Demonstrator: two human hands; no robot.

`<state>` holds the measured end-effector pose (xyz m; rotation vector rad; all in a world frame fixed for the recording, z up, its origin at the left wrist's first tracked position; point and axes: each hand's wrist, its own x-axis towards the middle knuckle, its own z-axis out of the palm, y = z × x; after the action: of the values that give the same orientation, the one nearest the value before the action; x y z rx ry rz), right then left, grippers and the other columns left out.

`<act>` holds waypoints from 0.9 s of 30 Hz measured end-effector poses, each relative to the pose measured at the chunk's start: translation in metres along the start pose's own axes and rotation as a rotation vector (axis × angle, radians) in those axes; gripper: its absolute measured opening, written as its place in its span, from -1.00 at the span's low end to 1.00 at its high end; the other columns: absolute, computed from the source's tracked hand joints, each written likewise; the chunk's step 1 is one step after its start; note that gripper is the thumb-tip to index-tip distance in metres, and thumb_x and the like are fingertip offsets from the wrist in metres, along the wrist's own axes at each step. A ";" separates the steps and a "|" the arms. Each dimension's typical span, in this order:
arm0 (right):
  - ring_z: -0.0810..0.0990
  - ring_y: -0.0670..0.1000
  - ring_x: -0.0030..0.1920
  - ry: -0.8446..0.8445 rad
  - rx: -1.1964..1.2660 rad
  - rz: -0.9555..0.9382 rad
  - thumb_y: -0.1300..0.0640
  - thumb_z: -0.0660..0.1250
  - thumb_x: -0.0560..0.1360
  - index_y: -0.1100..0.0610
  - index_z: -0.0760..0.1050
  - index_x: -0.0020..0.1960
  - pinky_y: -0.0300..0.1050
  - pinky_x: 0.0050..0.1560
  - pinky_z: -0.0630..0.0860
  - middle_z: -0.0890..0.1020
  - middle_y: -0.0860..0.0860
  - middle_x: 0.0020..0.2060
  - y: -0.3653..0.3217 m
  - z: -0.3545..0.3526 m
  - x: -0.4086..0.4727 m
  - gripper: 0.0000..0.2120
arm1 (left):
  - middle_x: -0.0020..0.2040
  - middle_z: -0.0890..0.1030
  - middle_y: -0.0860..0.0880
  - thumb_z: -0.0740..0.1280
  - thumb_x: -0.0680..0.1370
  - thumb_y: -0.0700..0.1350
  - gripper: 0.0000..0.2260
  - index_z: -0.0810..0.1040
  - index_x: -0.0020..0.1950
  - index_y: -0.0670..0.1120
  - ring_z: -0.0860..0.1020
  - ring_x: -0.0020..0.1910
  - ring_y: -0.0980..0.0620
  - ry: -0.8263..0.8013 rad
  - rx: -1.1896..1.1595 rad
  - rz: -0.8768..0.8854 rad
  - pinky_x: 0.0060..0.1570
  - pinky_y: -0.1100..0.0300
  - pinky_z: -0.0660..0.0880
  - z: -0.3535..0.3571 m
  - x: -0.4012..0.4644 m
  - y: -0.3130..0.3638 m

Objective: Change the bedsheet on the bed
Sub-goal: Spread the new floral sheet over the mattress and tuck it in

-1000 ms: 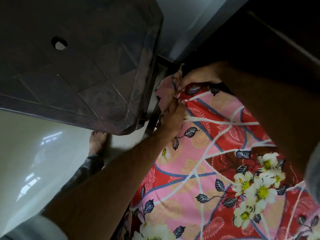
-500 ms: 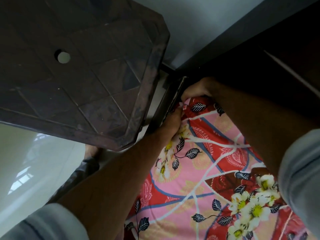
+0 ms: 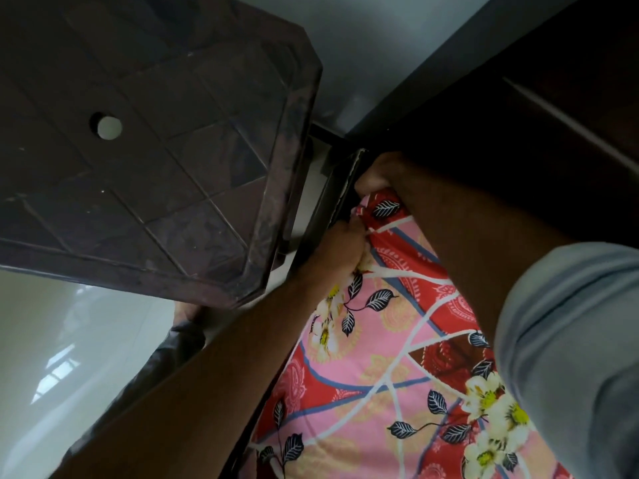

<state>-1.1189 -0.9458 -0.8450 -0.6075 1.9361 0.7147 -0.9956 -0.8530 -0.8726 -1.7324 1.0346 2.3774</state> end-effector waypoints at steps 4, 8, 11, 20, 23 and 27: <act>0.64 0.14 -0.24 0.046 0.003 -0.072 0.07 0.42 0.52 0.26 0.46 0.01 0.01 -0.32 0.55 0.60 0.19 -0.14 0.001 0.001 -0.003 -0.73 | 0.23 0.59 -0.15 0.18 0.52 0.25 -0.54 0.44 0.34 0.08 0.64 0.13 -0.11 -0.013 -0.160 0.256 0.12 -0.09 0.58 0.005 -0.020 -0.003; 0.62 0.10 -0.27 -0.133 -0.056 -0.054 0.02 0.20 0.66 0.23 0.46 -0.03 -0.05 -0.37 0.56 0.62 0.19 -0.14 0.014 -0.020 -0.024 -0.73 | 0.28 0.56 -0.14 0.10 0.42 0.55 -0.30 0.34 0.45 0.22 0.65 0.12 -0.11 -0.020 0.063 0.323 0.12 -0.19 0.61 0.006 -0.001 0.003; 0.65 0.08 -0.20 -0.116 0.115 -0.141 0.02 0.13 0.68 0.21 0.53 0.05 -0.04 -0.18 0.61 0.67 0.18 -0.01 0.038 -0.022 -0.022 -0.69 | 0.22 0.61 -0.14 0.08 0.53 0.46 -0.39 0.41 0.42 0.13 0.64 0.13 -0.12 -0.032 0.183 0.364 0.19 -0.18 0.56 0.002 0.017 0.016; 0.52 0.04 0.25 0.632 0.301 -0.614 0.11 0.26 0.63 0.09 0.48 0.35 -0.03 0.26 0.46 0.54 0.07 0.27 0.181 0.023 -0.080 -0.70 | -0.12 0.60 0.03 0.29 0.66 -0.02 -0.86 0.59 0.01 -0.04 0.58 -0.12 0.07 0.028 0.634 0.678 -0.07 0.18 0.45 -0.006 0.017 0.067; 0.43 0.13 0.35 0.991 0.315 -0.536 0.11 0.23 0.57 0.17 0.39 0.44 0.02 0.34 0.38 0.44 0.13 0.37 0.212 0.080 -0.110 -0.55 | -0.01 0.65 0.04 0.32 0.59 0.12 -0.77 0.60 0.08 -0.01 0.60 -0.01 0.06 -0.111 0.736 0.764 0.00 0.12 0.46 0.004 0.005 0.068; 0.16 0.12 0.54 0.997 0.517 -0.203 -0.08 0.15 0.60 0.11 0.13 0.58 0.24 0.49 0.18 0.18 0.06 0.56 0.234 0.163 -0.121 -0.39 | -0.03 0.67 0.02 0.36 0.57 0.07 -0.90 0.55 -0.01 0.06 0.63 -0.01 -0.02 -0.031 0.782 0.911 0.01 -0.01 0.53 0.014 0.004 0.064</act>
<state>-1.1257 -0.6528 -0.7443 -0.8998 2.7495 -0.3242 -1.0336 -0.8975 -0.8420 -1.0152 2.6759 1.7562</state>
